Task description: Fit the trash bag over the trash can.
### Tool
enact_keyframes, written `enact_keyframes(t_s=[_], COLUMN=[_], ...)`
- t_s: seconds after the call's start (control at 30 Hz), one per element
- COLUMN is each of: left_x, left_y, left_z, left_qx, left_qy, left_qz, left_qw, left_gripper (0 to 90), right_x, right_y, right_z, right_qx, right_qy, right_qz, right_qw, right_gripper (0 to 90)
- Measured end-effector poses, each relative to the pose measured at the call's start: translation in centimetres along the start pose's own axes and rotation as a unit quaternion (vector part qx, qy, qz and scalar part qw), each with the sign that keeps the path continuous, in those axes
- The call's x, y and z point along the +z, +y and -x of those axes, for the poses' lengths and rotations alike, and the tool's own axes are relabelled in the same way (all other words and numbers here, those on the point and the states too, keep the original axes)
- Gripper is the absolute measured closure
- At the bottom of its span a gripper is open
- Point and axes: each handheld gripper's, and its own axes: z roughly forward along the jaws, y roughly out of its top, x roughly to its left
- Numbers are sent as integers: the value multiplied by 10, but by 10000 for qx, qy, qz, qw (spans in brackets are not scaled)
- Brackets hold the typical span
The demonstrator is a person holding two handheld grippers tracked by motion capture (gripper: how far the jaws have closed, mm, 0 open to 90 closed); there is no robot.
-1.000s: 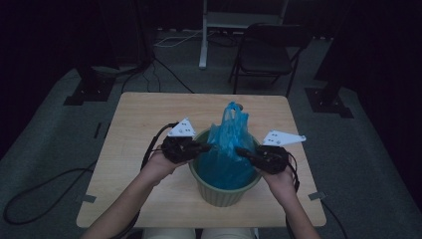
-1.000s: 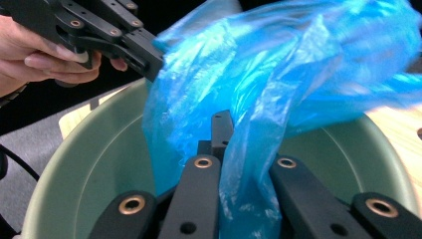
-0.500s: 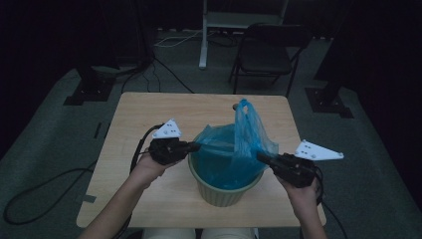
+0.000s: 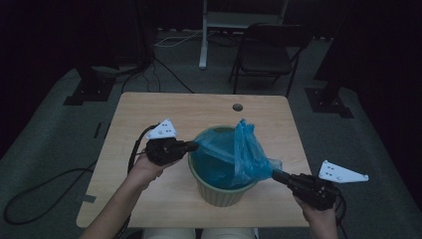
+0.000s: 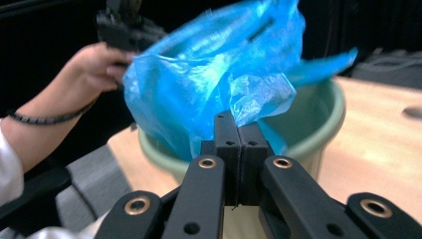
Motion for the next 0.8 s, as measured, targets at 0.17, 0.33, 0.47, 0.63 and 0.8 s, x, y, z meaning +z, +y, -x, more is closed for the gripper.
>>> enact_keyframes(t_s=[0.17, 0.33, 0.47, 0.63, 0.8], left_x=[3, 7, 8, 11, 14], left_y=[-5, -10, -12, -14, -15], left_z=[2, 0, -2, -2, -1], left_qx=[15, -81, -139, -161, -161], left_qy=[-48, -170, -192, -271, -286], left_qz=[-92, -63, -77, -77, -115], left_qw=[9999, 9998, 9997, 9995, 9994], left_gripper=[900, 900, 900, 900, 900], right_x=[8, 12, 2, -20, -10], right_y=[-27, -46, -49, -19, 22], right_z=[13, 20, 32, 39, 36], right_qx=[500, 762, 1030, 949, 644], right_qy=[105, -87, -538, -993, -875], right_qz=[-404, -652, -635, -34, 261], right_qw=[9979, 9949, 9912, 9905, 9937], right_gripper=[898, 832, 817, 797, 715])
